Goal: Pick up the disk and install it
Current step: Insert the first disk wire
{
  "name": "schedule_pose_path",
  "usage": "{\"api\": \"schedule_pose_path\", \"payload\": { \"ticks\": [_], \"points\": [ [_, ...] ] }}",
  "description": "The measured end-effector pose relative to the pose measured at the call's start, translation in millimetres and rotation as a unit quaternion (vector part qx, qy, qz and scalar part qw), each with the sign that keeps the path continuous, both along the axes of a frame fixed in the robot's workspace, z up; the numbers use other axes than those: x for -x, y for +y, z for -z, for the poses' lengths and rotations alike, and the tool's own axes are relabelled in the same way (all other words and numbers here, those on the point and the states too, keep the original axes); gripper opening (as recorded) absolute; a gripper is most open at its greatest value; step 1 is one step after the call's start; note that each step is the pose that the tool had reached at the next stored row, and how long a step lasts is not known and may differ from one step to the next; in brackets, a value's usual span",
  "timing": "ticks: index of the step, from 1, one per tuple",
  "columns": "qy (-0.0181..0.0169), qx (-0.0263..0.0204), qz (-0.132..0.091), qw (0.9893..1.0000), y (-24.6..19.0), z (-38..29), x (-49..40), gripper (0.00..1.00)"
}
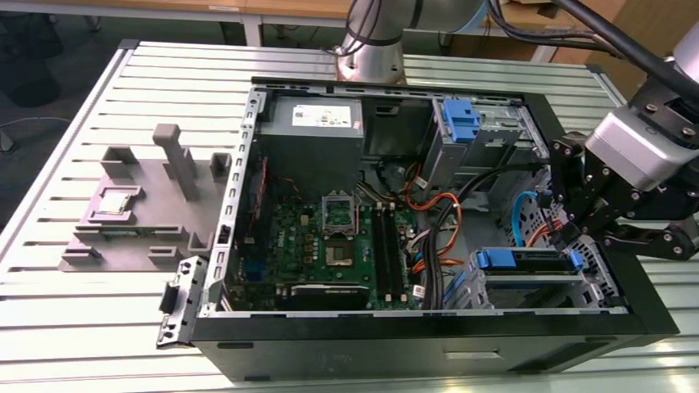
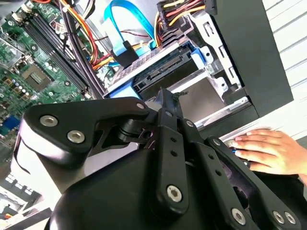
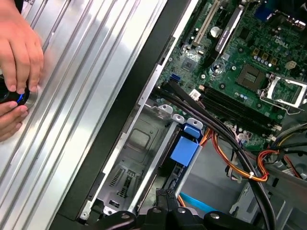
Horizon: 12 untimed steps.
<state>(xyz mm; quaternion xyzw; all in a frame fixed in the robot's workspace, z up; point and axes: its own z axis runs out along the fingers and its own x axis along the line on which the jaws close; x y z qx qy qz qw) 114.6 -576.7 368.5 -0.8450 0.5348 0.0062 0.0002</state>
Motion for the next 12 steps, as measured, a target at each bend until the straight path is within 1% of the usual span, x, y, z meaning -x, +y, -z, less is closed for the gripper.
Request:
{"api": "schedule_pose_path", "payload": {
  "ticks": [5,12],
  "points": [
    [0.0,0.0,-0.001,1.0,1.6,0.1,-3.0,0.1],
    [0.0,-0.0001,-0.001,1.0,5.4,0.1,-7.5,0.1]
  ]
}}
